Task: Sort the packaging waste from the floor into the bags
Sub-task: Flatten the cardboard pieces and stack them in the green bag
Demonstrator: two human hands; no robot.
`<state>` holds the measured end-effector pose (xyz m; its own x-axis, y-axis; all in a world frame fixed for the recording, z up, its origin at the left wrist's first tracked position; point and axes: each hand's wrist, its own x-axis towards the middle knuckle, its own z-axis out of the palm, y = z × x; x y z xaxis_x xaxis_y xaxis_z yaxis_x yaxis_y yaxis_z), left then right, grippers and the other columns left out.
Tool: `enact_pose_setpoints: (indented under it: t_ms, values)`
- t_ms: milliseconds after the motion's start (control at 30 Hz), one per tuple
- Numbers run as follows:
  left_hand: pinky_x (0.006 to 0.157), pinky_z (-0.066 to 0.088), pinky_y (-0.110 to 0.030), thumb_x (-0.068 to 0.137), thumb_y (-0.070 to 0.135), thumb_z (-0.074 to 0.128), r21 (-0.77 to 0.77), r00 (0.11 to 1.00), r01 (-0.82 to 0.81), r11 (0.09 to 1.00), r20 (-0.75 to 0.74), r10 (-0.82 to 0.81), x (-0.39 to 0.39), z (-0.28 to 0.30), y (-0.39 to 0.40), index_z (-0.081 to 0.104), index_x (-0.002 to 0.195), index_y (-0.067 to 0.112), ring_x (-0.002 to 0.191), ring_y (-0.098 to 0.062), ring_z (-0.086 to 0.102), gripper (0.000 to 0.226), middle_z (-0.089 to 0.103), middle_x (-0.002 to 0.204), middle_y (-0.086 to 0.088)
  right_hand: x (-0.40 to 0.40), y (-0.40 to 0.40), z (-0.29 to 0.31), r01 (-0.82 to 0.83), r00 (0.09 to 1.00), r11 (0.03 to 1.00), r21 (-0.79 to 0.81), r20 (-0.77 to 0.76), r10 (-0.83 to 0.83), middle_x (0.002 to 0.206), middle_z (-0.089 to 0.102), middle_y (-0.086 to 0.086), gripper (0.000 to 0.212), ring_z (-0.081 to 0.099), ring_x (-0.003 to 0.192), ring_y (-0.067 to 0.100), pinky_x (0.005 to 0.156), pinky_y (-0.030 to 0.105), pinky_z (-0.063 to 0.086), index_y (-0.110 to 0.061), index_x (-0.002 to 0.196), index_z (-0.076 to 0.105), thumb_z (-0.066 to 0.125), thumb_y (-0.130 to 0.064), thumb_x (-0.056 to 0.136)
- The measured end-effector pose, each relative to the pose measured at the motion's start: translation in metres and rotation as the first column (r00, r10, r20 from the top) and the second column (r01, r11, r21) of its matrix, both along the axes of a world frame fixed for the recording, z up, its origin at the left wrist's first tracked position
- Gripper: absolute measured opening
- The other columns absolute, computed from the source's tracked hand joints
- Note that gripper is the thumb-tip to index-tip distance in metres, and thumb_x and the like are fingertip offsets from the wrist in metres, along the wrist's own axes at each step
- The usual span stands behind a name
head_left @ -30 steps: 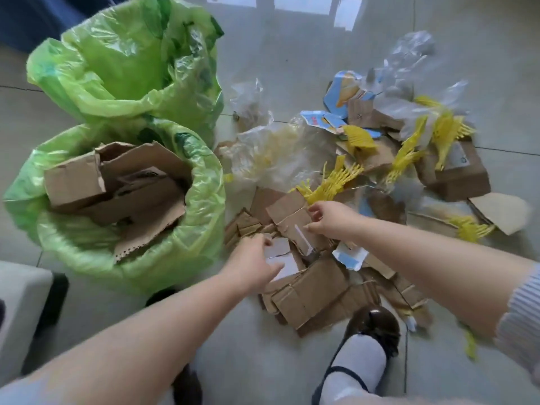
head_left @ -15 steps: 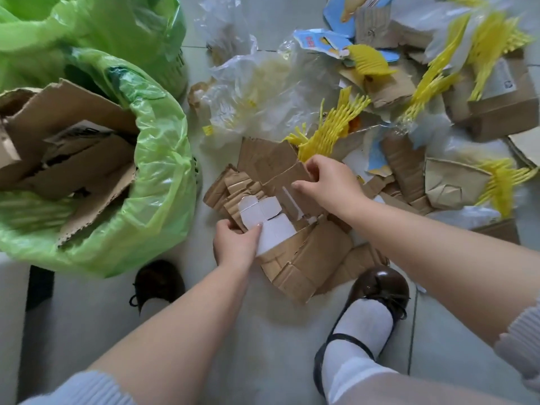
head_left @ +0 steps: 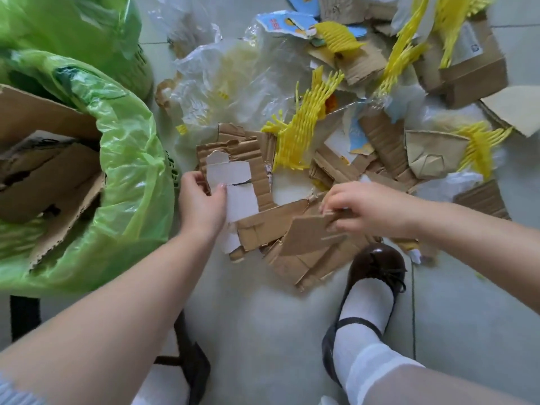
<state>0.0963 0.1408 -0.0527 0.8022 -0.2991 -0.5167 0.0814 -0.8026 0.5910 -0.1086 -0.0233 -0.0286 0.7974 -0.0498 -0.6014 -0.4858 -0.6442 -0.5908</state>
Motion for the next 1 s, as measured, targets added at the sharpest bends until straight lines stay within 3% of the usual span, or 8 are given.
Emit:
enact_pose_setpoints:
  t_ms: [67, 167, 233, 300, 533, 700, 800, 1000]
  values:
    - [0.085, 0.042, -0.029, 0.087, 0.014, 0.058, -0.035, 0.999, 0.031, 0.999, 0.012, -0.031, 0.003, 0.003, 0.001, 0.044, 0.115, 0.011, 0.093, -0.019, 0.051, 0.031, 0.052, 0.104, -0.007, -0.006, 0.019, -0.006, -0.269, 0.958, 0.952, -0.146, 0.061, 0.280, 0.129, 0.055, 0.005, 0.018, 0.052, 0.117, 0.023, 0.093, 0.031, 0.043, -0.018, 0.089, 0.069, 0.071, -0.030, 0.076]
    - [0.089, 0.036, -0.022, 0.090, 0.003, 0.051, -0.105, 1.000, -0.012, 0.994, -0.026, 0.010, -0.003, 0.011, 0.009, 0.035, 0.108, 0.011, 0.100, -0.024, 0.049, 0.026, 0.047, 0.107, -0.012, -0.007, 0.042, -0.013, -0.396, 0.877, 0.844, -0.362, 0.124, 0.464, 0.121, 0.062, 0.013, 0.025, 0.059, 0.112, 0.033, 0.089, 0.048, 0.049, -0.020, 0.077, 0.071, 0.082, -0.026, 0.056]
    - [0.108, 0.031, -0.038, 0.089, 0.007, 0.052, -0.048, 0.999, -0.016, 0.999, -0.034, 0.014, -0.009, 0.013, 0.022, 0.037, 0.118, 0.008, 0.119, -0.033, 0.047, 0.032, 0.050, 0.122, -0.017, -0.001, 0.053, -0.019, -0.431, 0.846, 0.802, -0.414, 0.124, 0.519, 0.113, 0.066, 0.012, 0.032, 0.062, 0.109, 0.031, 0.092, 0.049, 0.047, -0.021, 0.075, 0.070, 0.085, -0.029, 0.048]
    - [0.106, 0.034, -0.051, 0.084, 0.019, 0.055, -0.008, 1.000, 0.006, 1.000, 0.012, -0.006, -0.011, 0.012, 0.035, 0.038, 0.120, 0.014, 0.118, -0.035, 0.048, 0.041, 0.052, 0.125, -0.017, 0.004, 0.060, -0.026, -0.475, 0.819, 0.743, -0.472, 0.071, 0.569, 0.104, 0.068, 0.011, 0.036, 0.064, 0.103, 0.029, 0.094, 0.049, 0.046, -0.020, 0.075, 0.069, 0.085, -0.032, 0.045]
    - [0.081, 0.047, -0.036, 0.081, 0.009, 0.061, -0.055, 0.998, -0.059, 0.997, -0.022, 0.058, -0.027, 0.018, 0.046, 0.044, 0.092, 0.030, 0.083, -0.016, 0.057, 0.029, 0.056, 0.086, 0.013, 0.003, 0.063, -0.032, -0.525, 0.830, 0.697, -0.488, -0.110, 0.547, 0.121, 0.047, 0.012, 0.049, 0.047, 0.107, 0.030, 0.089, 0.043, 0.036, -0.012, 0.109, 0.050, 0.068, -0.035, 0.071]
    - [0.078, 0.050, -0.038, 0.084, 0.014, 0.062, -0.065, 0.970, -0.181, 0.981, -0.175, 0.168, -0.023, 0.007, 0.046, 0.058, 0.079, 0.023, 0.086, -0.025, 0.063, 0.012, 0.063, 0.081, 0.008, 0.004, 0.053, -0.027, -0.386, 0.922, 0.887, -0.255, -0.092, 0.375, 0.119, 0.058, 0.000, 0.069, 0.052, 0.112, 0.023, 0.092, 0.041, 0.037, -0.023, 0.133, 0.033, 0.068, -0.036, 0.075]
    - [0.069, 0.051, -0.033, 0.086, 0.015, 0.061, -0.044, 0.918, -0.300, 0.953, -0.286, 0.276, -0.023, -0.002, 0.046, 0.056, 0.093, 0.019, 0.080, -0.021, 0.061, 0.010, 0.062, 0.088, 0.003, 0.005, 0.046, -0.027, -0.337, 0.941, 0.908, -0.250, -0.119, 0.317, 0.126, 0.055, -0.001, 0.071, 0.048, 0.119, 0.023, 0.094, 0.040, 0.038, -0.027, 0.140, 0.031, 0.065, -0.041, 0.080]
    - [0.073, 0.054, -0.035, 0.088, 0.010, 0.059, -0.066, 0.837, -0.376, 0.924, -0.452, 0.309, -0.025, -0.009, 0.047, 0.059, 0.114, 0.008, 0.090, -0.023, 0.065, 0.026, 0.067, 0.107, -0.007, 0.005, 0.050, -0.041, -0.301, 0.950, 0.905, -0.302, -0.173, 0.258, 0.117, 0.057, 0.003, 0.060, 0.050, 0.113, 0.026, 0.086, 0.040, 0.040, -0.019, 0.127, 0.041, 0.065, -0.043, 0.078]
